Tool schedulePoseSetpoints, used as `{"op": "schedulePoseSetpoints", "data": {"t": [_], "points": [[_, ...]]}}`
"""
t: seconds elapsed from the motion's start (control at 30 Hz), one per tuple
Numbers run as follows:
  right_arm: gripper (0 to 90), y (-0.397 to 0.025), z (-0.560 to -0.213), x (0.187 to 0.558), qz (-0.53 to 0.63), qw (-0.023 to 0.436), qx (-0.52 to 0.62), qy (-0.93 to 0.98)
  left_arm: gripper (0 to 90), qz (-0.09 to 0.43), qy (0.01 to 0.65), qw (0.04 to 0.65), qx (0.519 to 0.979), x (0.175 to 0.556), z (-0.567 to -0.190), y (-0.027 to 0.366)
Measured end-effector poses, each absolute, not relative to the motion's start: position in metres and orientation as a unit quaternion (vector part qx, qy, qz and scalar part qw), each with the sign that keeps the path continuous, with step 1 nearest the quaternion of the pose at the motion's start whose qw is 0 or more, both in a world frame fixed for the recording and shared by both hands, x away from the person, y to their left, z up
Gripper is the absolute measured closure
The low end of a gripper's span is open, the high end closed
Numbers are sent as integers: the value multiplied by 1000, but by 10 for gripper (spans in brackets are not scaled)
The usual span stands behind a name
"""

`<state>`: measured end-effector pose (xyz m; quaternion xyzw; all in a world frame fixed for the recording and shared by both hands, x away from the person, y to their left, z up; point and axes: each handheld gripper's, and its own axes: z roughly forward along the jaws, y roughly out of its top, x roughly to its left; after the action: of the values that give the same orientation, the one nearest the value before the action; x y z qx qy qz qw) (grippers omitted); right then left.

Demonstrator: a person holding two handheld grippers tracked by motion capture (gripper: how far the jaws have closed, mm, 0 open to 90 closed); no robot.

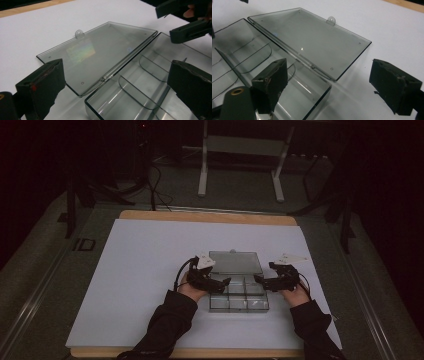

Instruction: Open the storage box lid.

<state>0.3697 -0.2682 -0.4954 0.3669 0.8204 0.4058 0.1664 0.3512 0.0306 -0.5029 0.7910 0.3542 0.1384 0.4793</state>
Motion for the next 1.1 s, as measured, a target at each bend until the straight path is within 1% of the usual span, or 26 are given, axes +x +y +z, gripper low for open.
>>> {"op": "schedulePoseSetpoints", "data": {"t": [0.1,0.4,0.8,1.1], "points": [[150,-269,-496,368,406,177,369,817,25,132,346,485,792,350,-504,33],[149,-277,-492,363,408,184,373,813,25,133,331,490,795,342,-505,44],[150,-285,-492,357,409,184,372,813,25,134,328,485,800,333,-502,57],[152,-299,-491,348,417,182,377,807,25,138,323,483,802,320,-500,67]]}}
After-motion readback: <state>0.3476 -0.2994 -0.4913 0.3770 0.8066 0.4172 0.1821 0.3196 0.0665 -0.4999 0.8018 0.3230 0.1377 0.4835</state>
